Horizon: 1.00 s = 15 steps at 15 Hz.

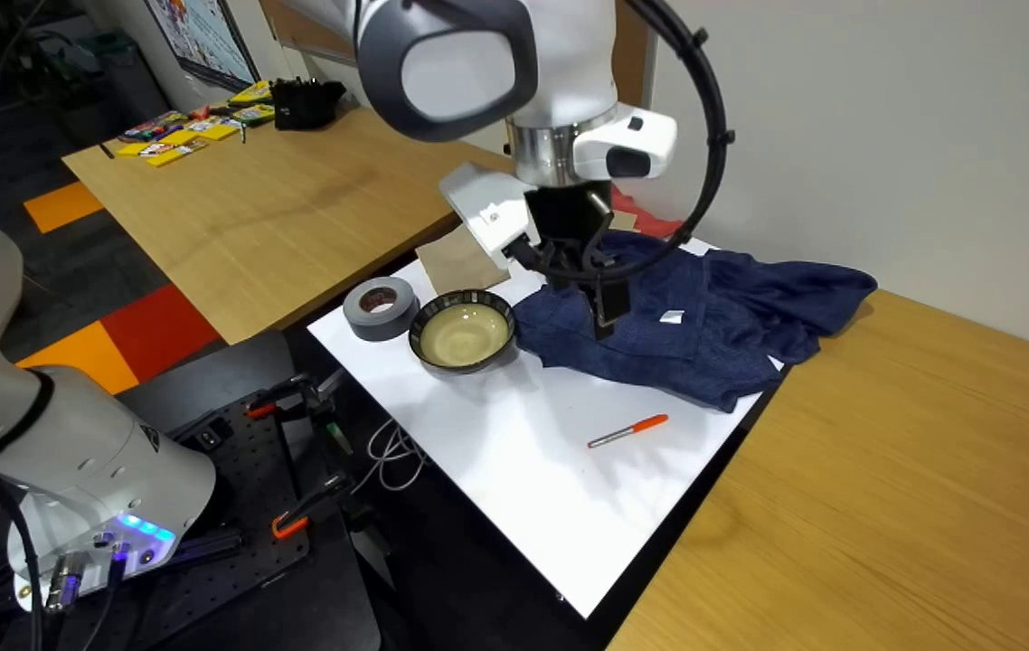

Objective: Put the marker in the bowl

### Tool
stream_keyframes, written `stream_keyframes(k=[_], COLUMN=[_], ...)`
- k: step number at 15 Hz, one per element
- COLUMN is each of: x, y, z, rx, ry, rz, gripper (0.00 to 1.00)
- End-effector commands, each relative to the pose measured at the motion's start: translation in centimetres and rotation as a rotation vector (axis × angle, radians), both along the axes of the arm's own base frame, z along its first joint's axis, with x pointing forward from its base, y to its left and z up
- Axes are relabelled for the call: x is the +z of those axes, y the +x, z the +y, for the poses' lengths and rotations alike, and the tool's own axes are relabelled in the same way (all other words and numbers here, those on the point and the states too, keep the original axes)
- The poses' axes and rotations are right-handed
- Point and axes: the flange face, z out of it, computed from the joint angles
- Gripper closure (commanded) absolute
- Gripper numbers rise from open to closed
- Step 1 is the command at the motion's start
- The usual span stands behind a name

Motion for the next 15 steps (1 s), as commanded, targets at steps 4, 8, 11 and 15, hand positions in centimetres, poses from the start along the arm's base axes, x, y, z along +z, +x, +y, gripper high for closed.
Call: stream_keyframes(k=[4, 8, 11, 15], x=[-7.1, -10.9, -13.6, -16.4], y=[1.1, 2.3, 3.2, 4.7], z=[0.5, 1.1, 1.2, 0.6], rx=[-0.061, -0.08, -0.085, -0.087], ry=[0.032, 0.057, 0.07, 0.078], rz=[-0.101, -0.102, -0.085, -0.049], gripper=[0.0, 0.0, 0.0, 0.0])
